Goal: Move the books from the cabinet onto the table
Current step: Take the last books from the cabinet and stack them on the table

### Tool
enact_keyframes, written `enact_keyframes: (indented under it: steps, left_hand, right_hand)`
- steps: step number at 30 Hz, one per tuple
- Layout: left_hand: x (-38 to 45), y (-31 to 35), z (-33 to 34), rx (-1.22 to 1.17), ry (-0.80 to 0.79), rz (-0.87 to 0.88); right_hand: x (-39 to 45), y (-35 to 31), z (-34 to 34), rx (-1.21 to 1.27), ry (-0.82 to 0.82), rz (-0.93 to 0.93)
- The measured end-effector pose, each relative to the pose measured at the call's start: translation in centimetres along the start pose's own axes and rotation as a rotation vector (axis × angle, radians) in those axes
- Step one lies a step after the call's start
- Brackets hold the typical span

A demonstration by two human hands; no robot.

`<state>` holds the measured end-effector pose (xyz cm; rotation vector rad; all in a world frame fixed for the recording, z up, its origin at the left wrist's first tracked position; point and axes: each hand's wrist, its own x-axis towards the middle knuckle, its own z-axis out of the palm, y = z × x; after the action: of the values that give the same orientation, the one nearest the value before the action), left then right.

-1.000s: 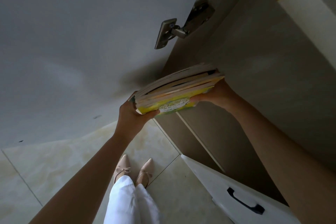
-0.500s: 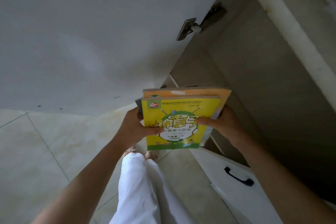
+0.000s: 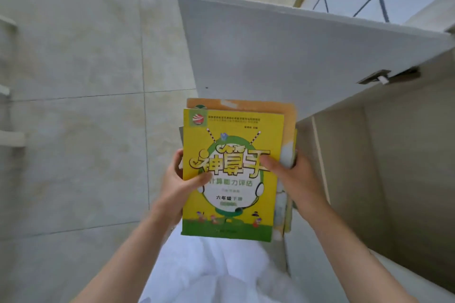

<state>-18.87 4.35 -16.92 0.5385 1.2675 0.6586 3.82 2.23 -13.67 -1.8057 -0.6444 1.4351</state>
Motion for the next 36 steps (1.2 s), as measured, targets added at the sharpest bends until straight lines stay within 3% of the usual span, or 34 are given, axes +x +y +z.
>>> enact_keyframes:
  steps: [11,17,25,36]
  left_hand:
    - [-13.8,-2.6,-17.1,-0.477,0.339,0.039]
    - [-21.9,-3.6,-27.2,-0.626,0.561,0.119]
    - [-27.8,-2.7,-37.1,-0.797,0.83,0.243]
    - [-27.5,4.2,-50.1,-0.888,1.025,0.375]
  right_hand:
    - [-7.9,-3.9,17.0,-0.477,-0.561,-0.093]
    - [-14.0,-3.3,30.4,-0.512,-0.821,-0.183]
    - [-18.4,-3.1,44.5,-0.54,-0.949,-0.338]
    - [-17.0,-7.1,63.9,-0.677,-1.133,-0.513]
